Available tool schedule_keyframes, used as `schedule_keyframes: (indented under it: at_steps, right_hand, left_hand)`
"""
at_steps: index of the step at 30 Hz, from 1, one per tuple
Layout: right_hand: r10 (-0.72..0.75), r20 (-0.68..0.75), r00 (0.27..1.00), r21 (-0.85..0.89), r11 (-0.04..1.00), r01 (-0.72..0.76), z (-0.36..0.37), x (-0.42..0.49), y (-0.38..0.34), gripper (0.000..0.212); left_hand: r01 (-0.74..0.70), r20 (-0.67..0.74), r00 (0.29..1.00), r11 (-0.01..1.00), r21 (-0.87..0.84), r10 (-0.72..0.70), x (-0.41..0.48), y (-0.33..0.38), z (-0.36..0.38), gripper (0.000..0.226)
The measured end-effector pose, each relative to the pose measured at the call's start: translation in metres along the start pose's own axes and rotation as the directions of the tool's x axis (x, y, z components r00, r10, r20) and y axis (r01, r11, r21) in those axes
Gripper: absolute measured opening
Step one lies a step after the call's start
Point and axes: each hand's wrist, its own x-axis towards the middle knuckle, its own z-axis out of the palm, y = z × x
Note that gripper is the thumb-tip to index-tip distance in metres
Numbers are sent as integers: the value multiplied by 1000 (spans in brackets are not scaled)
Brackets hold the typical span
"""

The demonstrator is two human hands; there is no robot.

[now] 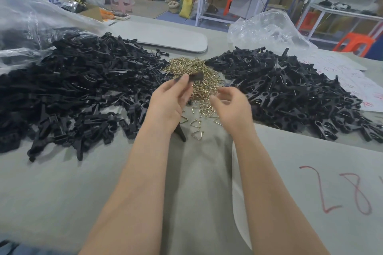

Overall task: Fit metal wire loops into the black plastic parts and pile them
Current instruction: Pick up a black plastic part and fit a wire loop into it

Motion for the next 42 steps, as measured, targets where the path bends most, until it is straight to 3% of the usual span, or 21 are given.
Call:
schedule_keyframes:
  at_steps: [1,3,9,13,16,22,26,28,29,31,32,35,39,42]
  right_hand:
    - [-48,46,998,-246,968,58,3,0,4,38]
    - [-30,163,986,-497,861,109,13,-1,11,38]
    - [-154,134,979,-448,872,198,27,-2,13,17]
    - [-157,11,988,-305,940,153,25,-1,11,15]
    - [-81,-17,997,-135,988,78,18,0,10,11]
    - [-27,-30,999,74,997,30,5,3,7,6]
    - [109,50,993,388,914,-119,3,-1,-2,9]
    - [161,90,983,563,806,-184,-4,-1,-8,9]
    - [181,107,978,639,741,-206,-8,-1,-10,8]
    - [209,109,972,717,661,-222,-16,1,-12,7]
    - [220,94,971,726,653,-218,-19,1,-12,8]
    - [218,32,975,690,702,-179,-22,2,-10,11]
    - [133,-75,988,430,898,-88,-16,3,-7,14]
    - [66,-124,990,271,962,-31,-14,5,-6,14]
  left_hand:
    - [26,-27,999,993,-118,-29,1,3,-2,12]
    - [67,-42,996,965,-255,-80,1,7,-2,13]
    - [141,-47,986,942,-305,-163,-4,7,-1,10]
    - [175,-47,978,917,-359,-205,-2,7,-3,15]
    - [225,-1,970,893,-389,-245,-3,7,-1,14]
    - [306,14,950,918,-253,-313,-3,3,-4,8]
    - [280,-28,957,947,-156,-287,1,0,-5,9]
    - [144,-62,988,986,82,-139,3,-4,-4,15]
    - [40,-77,997,949,314,-16,4,-8,-4,20]
    - [-125,-33,977,688,715,212,2,-14,-2,23]
    - [-162,4,963,564,810,270,0,-16,0,22]
    - [-215,92,945,385,898,315,-3,-20,3,21]
    - [-292,197,927,282,914,319,-6,-24,4,20]
    - [-357,277,903,213,909,329,-7,-25,5,21]
